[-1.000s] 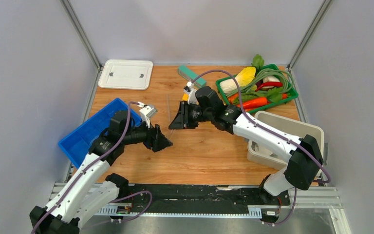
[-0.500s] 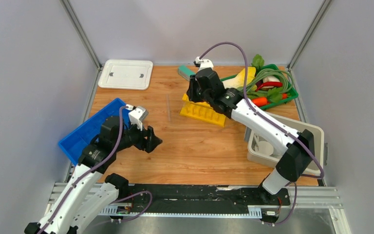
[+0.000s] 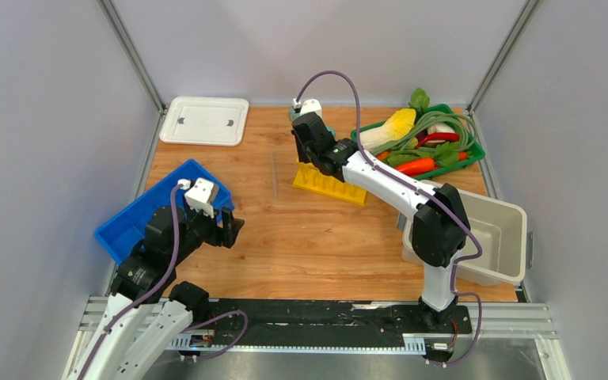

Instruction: Organize the chemistry lab equipment

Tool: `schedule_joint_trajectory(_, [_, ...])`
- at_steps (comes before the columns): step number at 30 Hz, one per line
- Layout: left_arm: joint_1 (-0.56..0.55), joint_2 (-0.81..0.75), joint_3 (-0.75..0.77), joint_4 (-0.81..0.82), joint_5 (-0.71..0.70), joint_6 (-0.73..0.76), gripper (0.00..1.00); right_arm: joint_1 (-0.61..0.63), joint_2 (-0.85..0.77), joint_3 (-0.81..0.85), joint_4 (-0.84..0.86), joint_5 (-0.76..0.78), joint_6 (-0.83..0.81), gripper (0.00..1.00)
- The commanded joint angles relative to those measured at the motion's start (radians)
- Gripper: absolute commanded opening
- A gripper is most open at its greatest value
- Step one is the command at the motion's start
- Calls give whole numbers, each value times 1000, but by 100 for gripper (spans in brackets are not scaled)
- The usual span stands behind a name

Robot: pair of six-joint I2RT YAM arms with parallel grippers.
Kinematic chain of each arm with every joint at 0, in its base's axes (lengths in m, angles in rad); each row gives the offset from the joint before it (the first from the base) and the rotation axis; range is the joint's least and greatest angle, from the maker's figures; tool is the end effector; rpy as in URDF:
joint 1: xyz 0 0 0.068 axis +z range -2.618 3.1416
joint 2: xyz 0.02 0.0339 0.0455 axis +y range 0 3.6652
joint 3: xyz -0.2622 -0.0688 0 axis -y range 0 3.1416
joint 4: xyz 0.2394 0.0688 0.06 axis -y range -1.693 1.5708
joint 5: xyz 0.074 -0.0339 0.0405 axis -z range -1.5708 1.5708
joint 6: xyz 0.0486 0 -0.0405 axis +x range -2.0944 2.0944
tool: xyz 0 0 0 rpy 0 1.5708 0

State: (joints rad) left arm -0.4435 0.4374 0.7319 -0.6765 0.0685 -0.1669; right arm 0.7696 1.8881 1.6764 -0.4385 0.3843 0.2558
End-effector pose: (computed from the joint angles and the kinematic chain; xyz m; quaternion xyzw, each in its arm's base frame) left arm 0.0960 -0.0493 0.3058 0.1331 0.8175 -0.1952 0.5253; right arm 0.3310 0.2953 0.2989 -0.1414 0.8721 0.0648 0.4639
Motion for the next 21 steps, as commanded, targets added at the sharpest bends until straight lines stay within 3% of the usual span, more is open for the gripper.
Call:
schedule_joint_trajectory(1, [-1, 38, 8, -9, -12, 23, 80, -1, 17, 52, 84, 36, -26, 18])
schedule_joint_trajectory(21, [-1, 53, 11, -14, -10, 26, 79, -6, 55, 3, 93, 5, 28, 18])
